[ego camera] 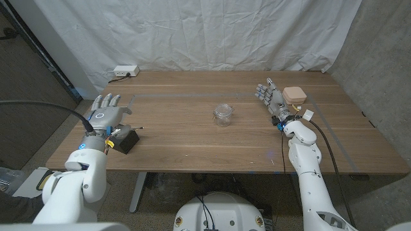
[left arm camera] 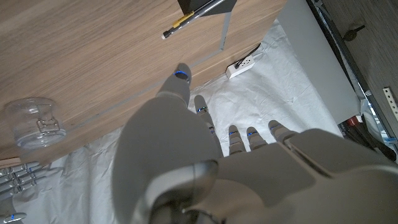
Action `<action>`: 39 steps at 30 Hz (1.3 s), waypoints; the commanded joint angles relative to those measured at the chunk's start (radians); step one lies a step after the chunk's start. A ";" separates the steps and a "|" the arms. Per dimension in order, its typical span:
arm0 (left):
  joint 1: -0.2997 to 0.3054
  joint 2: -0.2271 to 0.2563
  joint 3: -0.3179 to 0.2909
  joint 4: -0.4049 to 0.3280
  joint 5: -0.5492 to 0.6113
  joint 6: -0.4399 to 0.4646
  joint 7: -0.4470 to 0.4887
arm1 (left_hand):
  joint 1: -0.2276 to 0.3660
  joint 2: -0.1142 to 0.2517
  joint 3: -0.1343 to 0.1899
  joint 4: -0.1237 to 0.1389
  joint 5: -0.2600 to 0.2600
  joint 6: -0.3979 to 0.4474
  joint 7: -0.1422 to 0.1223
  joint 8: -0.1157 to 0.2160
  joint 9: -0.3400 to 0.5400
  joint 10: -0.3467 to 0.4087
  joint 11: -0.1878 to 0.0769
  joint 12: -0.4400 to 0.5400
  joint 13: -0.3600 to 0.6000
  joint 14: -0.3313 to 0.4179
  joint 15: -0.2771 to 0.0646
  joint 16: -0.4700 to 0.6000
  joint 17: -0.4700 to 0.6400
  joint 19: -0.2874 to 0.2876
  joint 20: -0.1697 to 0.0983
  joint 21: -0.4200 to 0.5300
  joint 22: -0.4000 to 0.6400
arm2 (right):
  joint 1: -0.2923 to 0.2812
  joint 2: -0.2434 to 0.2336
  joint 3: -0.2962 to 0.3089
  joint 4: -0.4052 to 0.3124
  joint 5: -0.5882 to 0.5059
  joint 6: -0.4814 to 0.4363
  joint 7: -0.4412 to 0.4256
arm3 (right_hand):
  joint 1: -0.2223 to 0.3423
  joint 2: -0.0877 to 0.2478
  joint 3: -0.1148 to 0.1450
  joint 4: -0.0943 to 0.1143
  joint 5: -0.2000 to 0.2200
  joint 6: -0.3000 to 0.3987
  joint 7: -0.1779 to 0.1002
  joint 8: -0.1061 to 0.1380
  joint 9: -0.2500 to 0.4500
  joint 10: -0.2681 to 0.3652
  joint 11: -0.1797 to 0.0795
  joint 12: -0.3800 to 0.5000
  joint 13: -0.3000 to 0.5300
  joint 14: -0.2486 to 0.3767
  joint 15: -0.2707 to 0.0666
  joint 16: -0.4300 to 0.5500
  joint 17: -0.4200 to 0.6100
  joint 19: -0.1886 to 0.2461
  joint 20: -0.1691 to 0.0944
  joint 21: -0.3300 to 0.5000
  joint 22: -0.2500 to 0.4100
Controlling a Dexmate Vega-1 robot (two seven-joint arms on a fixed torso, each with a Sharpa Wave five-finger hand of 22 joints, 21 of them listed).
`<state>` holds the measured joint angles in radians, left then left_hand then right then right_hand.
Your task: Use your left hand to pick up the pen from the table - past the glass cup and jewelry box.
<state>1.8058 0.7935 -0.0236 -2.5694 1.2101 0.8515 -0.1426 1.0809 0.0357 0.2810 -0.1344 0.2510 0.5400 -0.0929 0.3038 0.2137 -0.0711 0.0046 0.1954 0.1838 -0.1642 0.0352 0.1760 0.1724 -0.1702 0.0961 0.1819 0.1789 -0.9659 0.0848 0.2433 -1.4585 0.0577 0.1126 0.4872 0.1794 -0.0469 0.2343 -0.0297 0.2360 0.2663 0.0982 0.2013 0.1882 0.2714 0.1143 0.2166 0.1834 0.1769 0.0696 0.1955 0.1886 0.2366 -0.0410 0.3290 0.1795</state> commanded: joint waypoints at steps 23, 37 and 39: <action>-0.067 0.062 0.041 0.125 -0.106 0.011 0.094 | 0.010 -0.004 -0.018 0.003 0.001 -0.005 -0.013 -0.019 0.000 -0.009 -0.013 0.005 0.003 -0.024 0.000 0.003 0.003 -0.095 -0.012 0.013 0.004 | 0.011 0.017 -0.006 0.013 -0.011 0.012 -0.033 | -0.003 0.009 -0.003 -0.002 -0.004 0.009 0.002 -0.003 0.003 0.002 0.004 -0.003 0.002 0.003 0.005 -0.001 0.002 0.009 0.009 -0.008 0.001; -0.098 0.127 0.087 0.151 -0.186 0.056 0.157 | 0.011 -0.005 -0.022 0.004 0.004 0.000 -0.015 -0.022 0.000 -0.012 -0.017 0.005 0.003 -0.026 0.001 0.004 0.004 -0.095 -0.011 0.015 0.003 | 0.005 0.020 -0.012 0.005 -0.013 0.011 -0.040 | -0.004 0.010 -0.005 -0.003 -0.005 0.008 0.001 -0.003 0.003 0.002 0.004 -0.003 0.002 0.003 0.006 -0.002 0.002 0.011 0.009 -0.012 0.001; -0.103 0.138 0.100 0.155 -0.191 0.067 0.167 | 0.011 -0.005 -0.023 0.004 0.004 -0.001 -0.014 -0.023 0.000 -0.012 -0.015 0.005 0.003 -0.026 0.002 0.004 0.004 -0.095 -0.010 0.015 0.003 | 0.004 0.020 -0.011 0.003 -0.012 0.011 -0.041 | -0.004 0.010 -0.005 -0.003 -0.005 0.009 0.002 -0.003 0.003 0.003 0.004 -0.003 0.002 0.004 0.006 -0.001 0.002 0.011 0.010 -0.013 0.001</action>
<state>1.7242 0.8863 0.0431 -2.4341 1.0808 0.8852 -0.0259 1.0809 0.0357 0.2606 -0.1300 0.2510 0.5342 -0.1056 0.2827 0.2139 -0.0798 -0.0040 0.1954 0.1838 -0.1666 0.0378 0.1760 0.1748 -0.1702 0.0891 0.1926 0.1789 -0.9570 0.1027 0.2347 -1.4479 0.0471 0.1255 0.4523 0.1756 -0.0431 0.2302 -0.0340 0.2360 0.2663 0.0982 0.2013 0.1881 0.2714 0.1142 0.2166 0.1833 0.1769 0.0696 0.1956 0.1884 0.2437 -0.0339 0.3213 0.1792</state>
